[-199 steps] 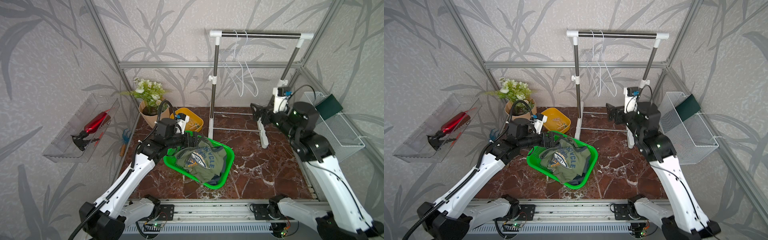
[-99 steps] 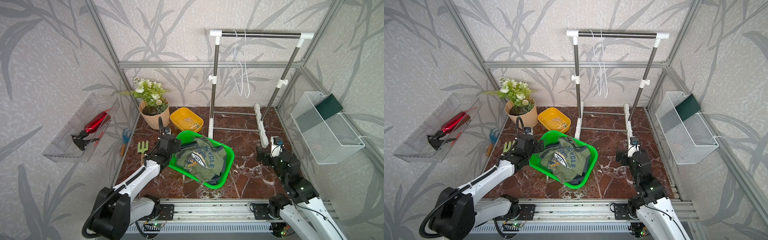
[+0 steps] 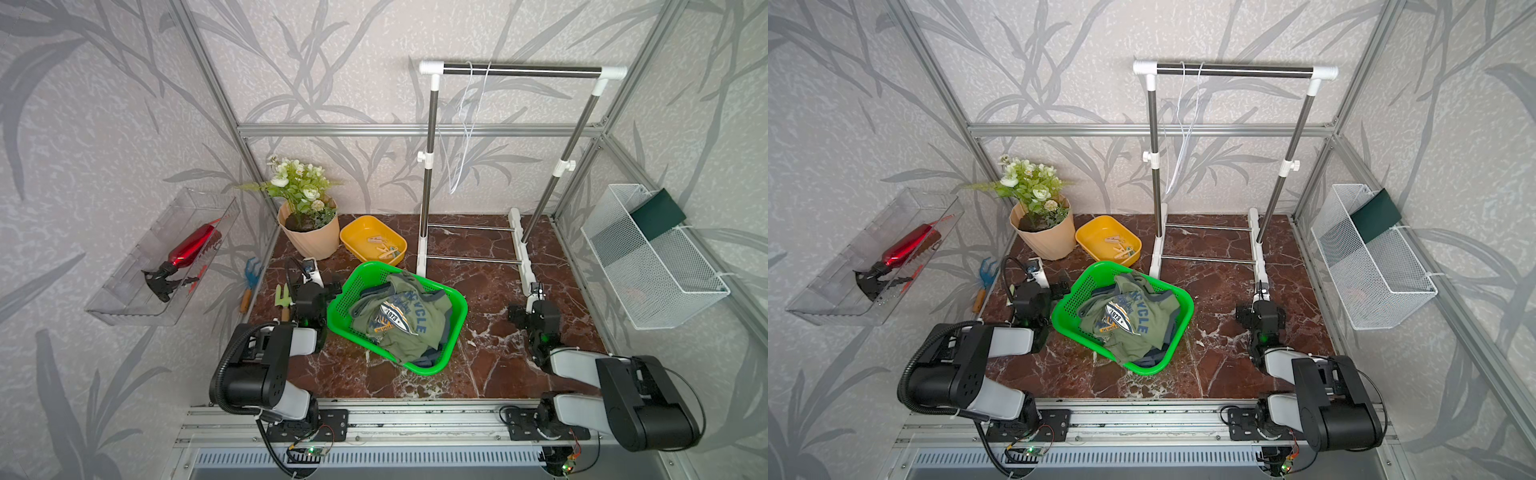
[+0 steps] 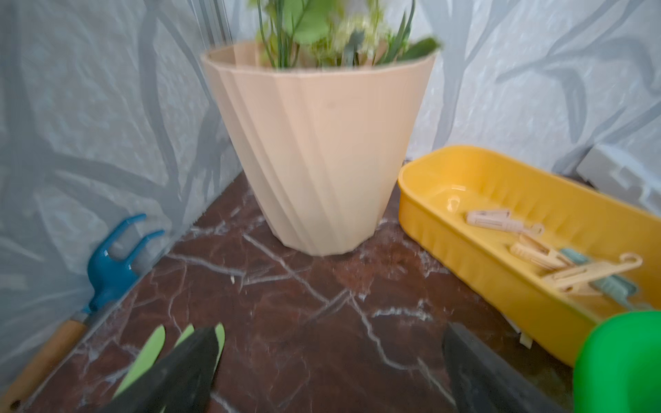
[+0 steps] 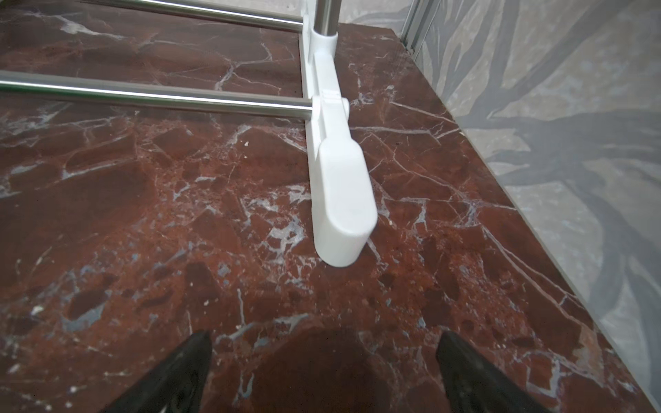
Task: Remove the clothespins securing tank tops to the hanger
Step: Reset both arms
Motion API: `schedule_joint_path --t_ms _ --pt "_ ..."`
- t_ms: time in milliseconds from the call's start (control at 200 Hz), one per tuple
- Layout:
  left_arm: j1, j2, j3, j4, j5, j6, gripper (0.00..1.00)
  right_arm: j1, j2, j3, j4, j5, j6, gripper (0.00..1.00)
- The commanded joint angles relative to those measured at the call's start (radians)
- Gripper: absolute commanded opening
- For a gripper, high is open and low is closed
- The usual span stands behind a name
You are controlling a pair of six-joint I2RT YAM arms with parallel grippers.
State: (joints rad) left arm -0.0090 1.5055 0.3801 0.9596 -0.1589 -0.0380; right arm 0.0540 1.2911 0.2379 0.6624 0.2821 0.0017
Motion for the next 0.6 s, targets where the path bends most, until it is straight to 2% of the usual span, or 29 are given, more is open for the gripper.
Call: schedule_joint_path --t_ms 0,35,100,150,205,250,330,430,525,595 --pt "0.051 0.046 0.01 -0.071 0.117 -0.007 0.99 -0.011 0.041 0.094 0.104 -0.121 -0.029 0.99" --pt "0.047 0.054 -0.004 -0.021 0.118 0.004 0.99 -0.009 0.068 0.109 0.121 -0.173 -0.05 0.99" --pt "0.043 0.009 0.019 -0.142 0.134 0.018 0.99 -0.009 0.065 0.173 -0.035 -0.239 -0.057 0.99" --pt "0.043 0.014 0.02 -0.141 0.134 0.021 0.99 -0.009 0.094 0.17 0.013 -0.263 -0.056 0.99" --pt "0.043 0.027 0.018 -0.111 0.122 0.01 0.99 -0.011 0.124 0.123 0.158 -0.235 -0.001 1.0" --pt "0.043 0.019 0.021 -0.132 0.127 0.015 0.99 -0.007 0.175 0.074 0.266 -0.267 -0.017 0.99" --pt "0.044 0.018 0.023 -0.144 0.127 0.013 0.99 0.009 0.367 -0.04 0.74 -0.227 -0.029 1.0" --pt "0.044 0.01 0.032 -0.17 0.126 0.009 0.99 0.009 0.22 0.019 0.413 -0.207 -0.013 0.99" --pt "0.046 0.015 0.036 -0.171 0.128 0.007 0.99 0.016 0.322 0.033 0.551 -0.246 -0.038 0.99" --pt "0.047 0.019 0.034 -0.168 0.131 0.009 0.99 0.023 0.267 0.035 0.457 -0.252 -0.047 0.99"
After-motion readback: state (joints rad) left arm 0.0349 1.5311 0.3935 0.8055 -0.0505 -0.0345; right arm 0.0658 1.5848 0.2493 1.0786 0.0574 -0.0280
